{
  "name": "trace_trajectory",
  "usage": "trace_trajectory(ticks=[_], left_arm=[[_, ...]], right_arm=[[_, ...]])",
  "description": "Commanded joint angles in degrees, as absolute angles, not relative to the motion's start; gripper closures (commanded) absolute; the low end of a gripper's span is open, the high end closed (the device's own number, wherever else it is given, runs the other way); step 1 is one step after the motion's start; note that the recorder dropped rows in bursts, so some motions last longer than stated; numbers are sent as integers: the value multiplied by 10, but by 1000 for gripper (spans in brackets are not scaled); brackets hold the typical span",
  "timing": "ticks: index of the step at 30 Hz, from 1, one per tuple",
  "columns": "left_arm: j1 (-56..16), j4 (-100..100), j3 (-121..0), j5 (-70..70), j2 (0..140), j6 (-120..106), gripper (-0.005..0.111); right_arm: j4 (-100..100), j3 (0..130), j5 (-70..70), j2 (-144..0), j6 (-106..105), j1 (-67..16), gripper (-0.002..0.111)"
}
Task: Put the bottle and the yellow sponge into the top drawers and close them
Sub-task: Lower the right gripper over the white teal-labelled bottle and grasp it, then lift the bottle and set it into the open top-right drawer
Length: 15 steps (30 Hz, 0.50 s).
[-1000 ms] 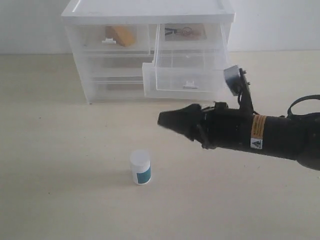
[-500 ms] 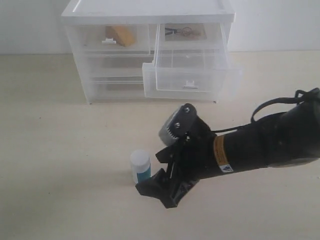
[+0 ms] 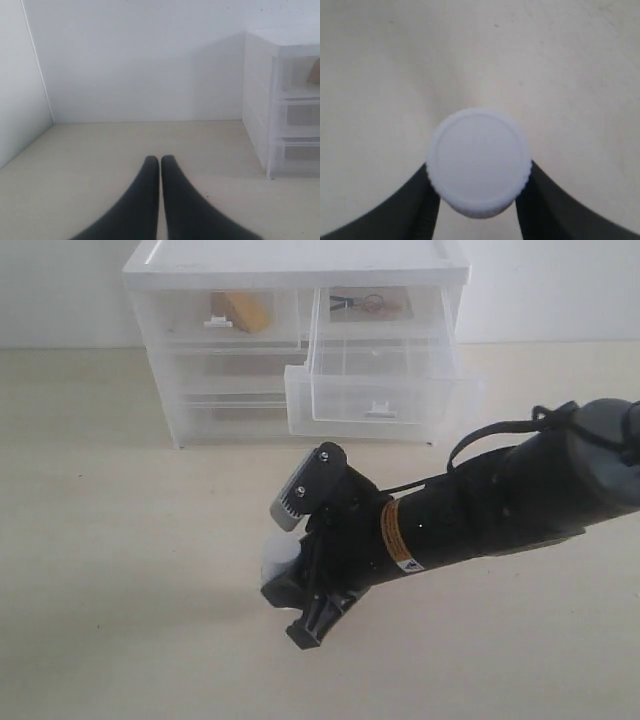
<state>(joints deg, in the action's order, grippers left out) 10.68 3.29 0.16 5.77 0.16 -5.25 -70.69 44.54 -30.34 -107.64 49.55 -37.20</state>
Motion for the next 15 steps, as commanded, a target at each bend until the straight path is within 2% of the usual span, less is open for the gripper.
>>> trace_trajectory(ticks=[1,3,5,10,15], left_arm=[[108,37,0,52,0,-47,103],[108,37,0,52,0,-47,103],[108,37,0,52,0,-47,103],[108,37,0,52,0,-47,103],[108,37,0,52,0,-47,103]], right_arm=[[-928,426,-401,-950,691,-373,107],[-999,426,-417,-880,753,-375,107],[-999,426,-372,-798,773,-385,107],[-999,437,-118,-656,668,-406,107],[-999,466,136,-670,507,-405,107]])
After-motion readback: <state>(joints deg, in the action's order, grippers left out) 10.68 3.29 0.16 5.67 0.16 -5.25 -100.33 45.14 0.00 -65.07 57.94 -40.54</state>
